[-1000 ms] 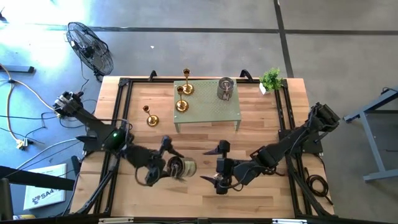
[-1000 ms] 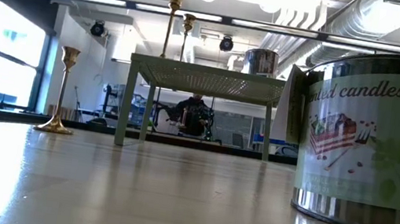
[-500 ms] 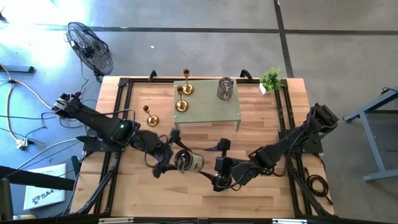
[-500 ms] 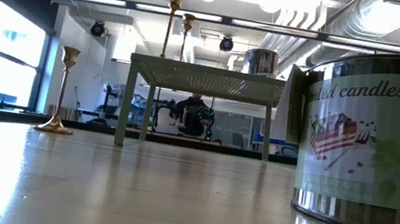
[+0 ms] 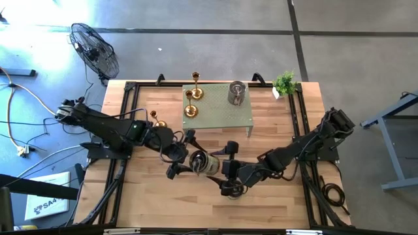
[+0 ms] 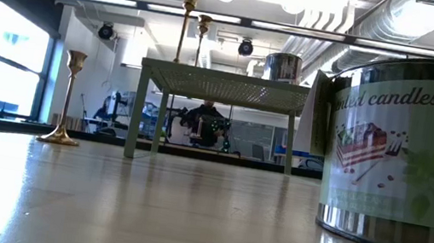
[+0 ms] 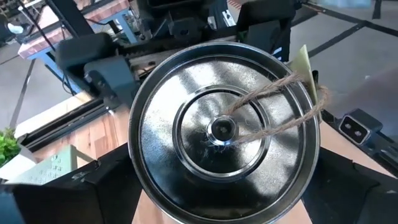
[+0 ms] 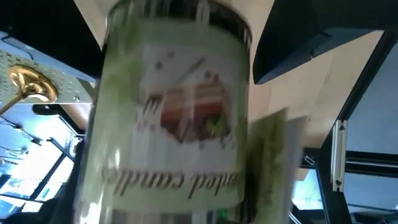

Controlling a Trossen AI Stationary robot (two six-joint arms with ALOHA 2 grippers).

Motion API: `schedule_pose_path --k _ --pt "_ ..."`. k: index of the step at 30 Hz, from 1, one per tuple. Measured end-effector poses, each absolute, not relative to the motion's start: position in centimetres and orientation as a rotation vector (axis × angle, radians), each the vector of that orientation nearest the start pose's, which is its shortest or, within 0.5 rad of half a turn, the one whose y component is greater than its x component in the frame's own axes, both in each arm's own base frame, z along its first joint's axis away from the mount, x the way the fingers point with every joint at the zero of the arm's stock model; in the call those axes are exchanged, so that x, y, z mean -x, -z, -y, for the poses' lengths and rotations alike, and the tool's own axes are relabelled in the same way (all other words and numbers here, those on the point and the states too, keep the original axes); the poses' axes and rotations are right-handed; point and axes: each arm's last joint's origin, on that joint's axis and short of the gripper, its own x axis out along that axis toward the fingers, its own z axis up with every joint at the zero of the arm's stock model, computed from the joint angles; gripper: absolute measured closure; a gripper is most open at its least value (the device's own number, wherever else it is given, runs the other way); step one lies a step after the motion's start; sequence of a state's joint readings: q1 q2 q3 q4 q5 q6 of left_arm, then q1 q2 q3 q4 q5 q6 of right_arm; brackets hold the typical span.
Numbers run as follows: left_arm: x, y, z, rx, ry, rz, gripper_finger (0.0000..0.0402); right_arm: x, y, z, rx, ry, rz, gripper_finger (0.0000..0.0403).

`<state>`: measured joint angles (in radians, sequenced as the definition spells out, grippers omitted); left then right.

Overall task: Pick & Place candle stick holders
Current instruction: Put the left silver scented candle on the shelf

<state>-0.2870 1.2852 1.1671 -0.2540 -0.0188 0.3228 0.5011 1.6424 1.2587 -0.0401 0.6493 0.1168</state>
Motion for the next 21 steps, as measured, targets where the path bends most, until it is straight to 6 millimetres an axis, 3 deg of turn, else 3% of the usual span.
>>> schedule_pose_path --k 14,21 --pt "-29.6 -34.1 5.8 -0.369 0.352 -0.326 0.0066 -34.9 -28.7 -14.0 0.117 0.16 -0.378 0.001" --pt "-29.6 -34.2 5.4 -0.385 0.359 -0.318 0.0066 -34.8 -28.6 -13.8 0.15 0.222 -0.387 0.005"
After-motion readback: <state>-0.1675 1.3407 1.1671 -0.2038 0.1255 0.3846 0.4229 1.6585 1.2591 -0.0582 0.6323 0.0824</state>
